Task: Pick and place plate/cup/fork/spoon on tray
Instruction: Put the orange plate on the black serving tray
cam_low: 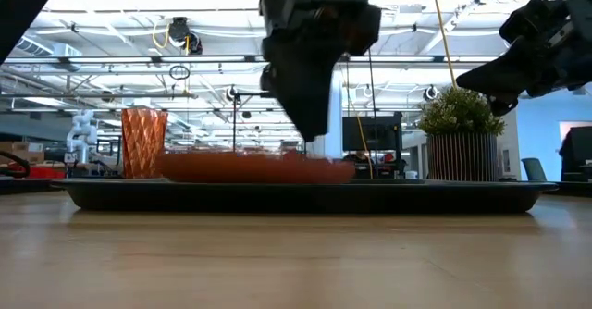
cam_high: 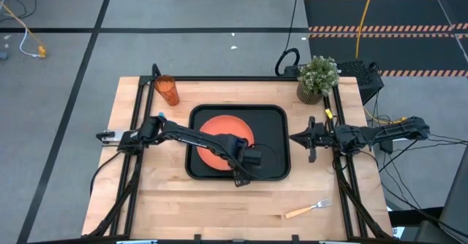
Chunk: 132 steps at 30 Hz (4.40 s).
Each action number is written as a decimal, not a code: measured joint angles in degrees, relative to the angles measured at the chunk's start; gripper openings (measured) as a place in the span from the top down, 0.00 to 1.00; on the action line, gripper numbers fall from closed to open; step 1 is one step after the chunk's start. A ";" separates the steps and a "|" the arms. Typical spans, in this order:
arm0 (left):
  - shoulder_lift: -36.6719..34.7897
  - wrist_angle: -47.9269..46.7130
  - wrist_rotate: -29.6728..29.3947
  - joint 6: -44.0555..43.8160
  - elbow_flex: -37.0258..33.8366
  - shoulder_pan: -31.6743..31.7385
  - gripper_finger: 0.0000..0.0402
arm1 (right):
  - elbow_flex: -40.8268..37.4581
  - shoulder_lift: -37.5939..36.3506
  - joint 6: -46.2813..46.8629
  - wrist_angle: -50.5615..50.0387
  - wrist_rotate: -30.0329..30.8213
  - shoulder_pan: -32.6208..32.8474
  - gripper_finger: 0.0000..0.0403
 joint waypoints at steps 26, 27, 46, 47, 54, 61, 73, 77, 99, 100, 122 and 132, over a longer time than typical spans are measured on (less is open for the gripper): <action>-6.34 61.07 -15.14 26.49 0.07 -1.38 0.57 | -0.02 3.28 0.73 1.64 2.83 -0.01 0.85; -7.20 61.08 -16.79 27.62 0.07 -1.75 0.57 | 0.00 3.64 1.43 1.29 2.64 -0.01 0.85; -25.02 98.34 -19.80 23.09 -39.26 -3.40 0.57 | 5.17 16.85 2.40 -4.19 -1.46 1.41 0.82; -27.09 100.84 -19.49 22.68 -43.37 -3.14 0.57 | 6.82 18.52 1.88 -4.15 -1.21 1.39 0.81; -38.73 108.28 -18.51 20.66 -60.25 -3.07 0.57 | 20.23 33.28 -0.12 -8.27 1.48 -0.17 0.68; -44.08 106.96 -17.94 26.19 -65.47 -5.84 0.57 | 36.85 54.27 -2.68 -19.94 1.17 -1.66 0.63; -53.20 95.21 -17.99 28.82 -65.83 -8.00 0.57 | 61.06 75.56 -20.10 -29.65 -5.41 -1.08 0.64; -58.95 86.65 -18.02 22.71 -65.83 -8.22 0.57 | 67.56 81.59 -24.76 -36.31 -8.25 0.05 0.64; -61.20 84.18 -18.06 24.49 -65.83 -11.10 0.57 | 73.61 92.78 -32.53 -38.74 -9.03 1.99 0.64; -61.20 84.18 -18.06 24.49 -65.83 -11.10 0.57 | 73.60 92.99 -32.39 -38.82 -9.04 1.96 0.64; -61.15 83.57 -18.08 23.87 -65.83 -11.10 0.57 | 69.01 94.66 -30.55 -31.05 -8.54 1.77 0.85; -61.15 83.25 -18.10 23.87 -65.83 -11.10 0.57 | 68.63 94.41 -30.45 -30.84 -5.34 2.96 0.99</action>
